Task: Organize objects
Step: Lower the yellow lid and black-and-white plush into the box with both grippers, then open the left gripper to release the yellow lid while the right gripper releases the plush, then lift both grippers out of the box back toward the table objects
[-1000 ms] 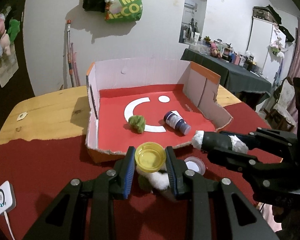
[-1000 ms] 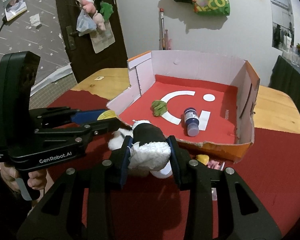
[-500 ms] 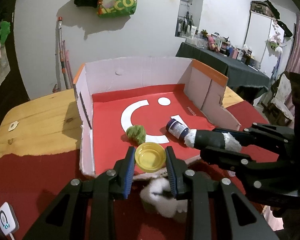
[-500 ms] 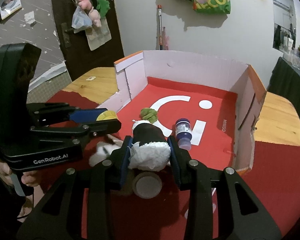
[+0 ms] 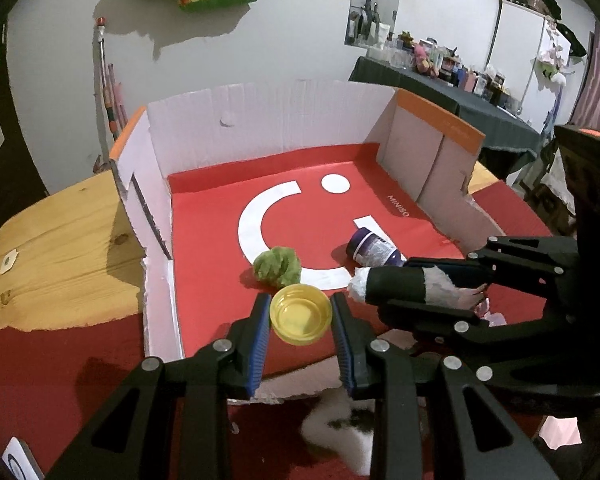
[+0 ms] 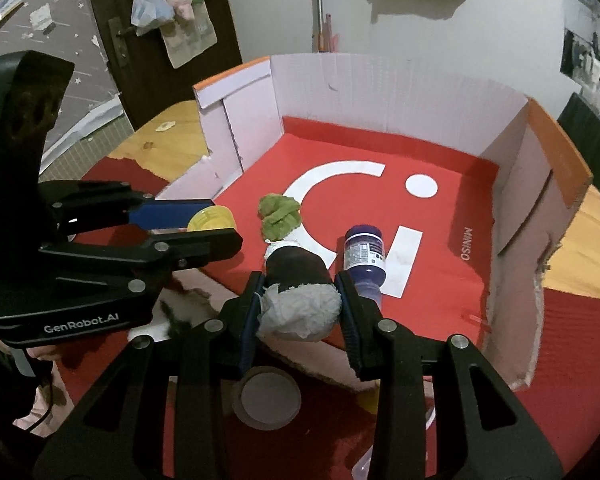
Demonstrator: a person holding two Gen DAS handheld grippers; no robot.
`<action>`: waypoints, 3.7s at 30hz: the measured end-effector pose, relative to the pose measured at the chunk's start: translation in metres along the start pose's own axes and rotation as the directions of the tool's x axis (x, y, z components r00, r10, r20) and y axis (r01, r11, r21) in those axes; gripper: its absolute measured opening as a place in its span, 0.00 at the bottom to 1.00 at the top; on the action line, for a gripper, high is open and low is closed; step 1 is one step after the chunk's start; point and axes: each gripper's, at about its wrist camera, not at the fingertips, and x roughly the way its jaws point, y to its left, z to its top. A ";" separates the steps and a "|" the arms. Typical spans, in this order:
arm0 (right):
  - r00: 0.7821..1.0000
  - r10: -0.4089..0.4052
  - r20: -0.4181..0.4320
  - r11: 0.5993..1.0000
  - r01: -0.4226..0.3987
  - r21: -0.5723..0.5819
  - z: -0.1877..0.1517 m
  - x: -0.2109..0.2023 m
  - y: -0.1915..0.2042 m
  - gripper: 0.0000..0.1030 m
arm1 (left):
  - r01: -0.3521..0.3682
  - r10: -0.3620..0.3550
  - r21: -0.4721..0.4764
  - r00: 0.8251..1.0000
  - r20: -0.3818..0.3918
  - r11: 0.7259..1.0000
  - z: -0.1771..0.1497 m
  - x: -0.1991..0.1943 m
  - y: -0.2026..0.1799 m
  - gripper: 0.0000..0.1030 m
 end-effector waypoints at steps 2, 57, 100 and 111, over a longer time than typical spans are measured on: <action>1.000 0.001 -0.011 1.000 -0.001 -0.002 0.000 0.004 0.000 0.33 | 0.001 -0.001 0.005 1.000 -0.008 1.000 0.000 0.003 0.000 0.31; 0.988 -0.141 -0.061 0.989 0.143 0.024 0.011 0.037 -0.048 0.33 | -0.004 0.002 -0.027 0.997 -0.081 1.000 0.017 0.059 0.010 0.31; 0.996 -0.086 -0.023 0.994 0.088 0.059 0.009 0.020 -0.040 0.50 | -0.021 0.021 -0.012 0.998 -0.057 1.000 0.014 0.046 0.005 0.48; 0.996 -0.084 0.006 0.995 0.084 0.062 0.006 0.004 -0.032 0.61 | -0.032 0.031 -0.017 0.999 -0.035 0.999 0.010 0.033 0.006 0.54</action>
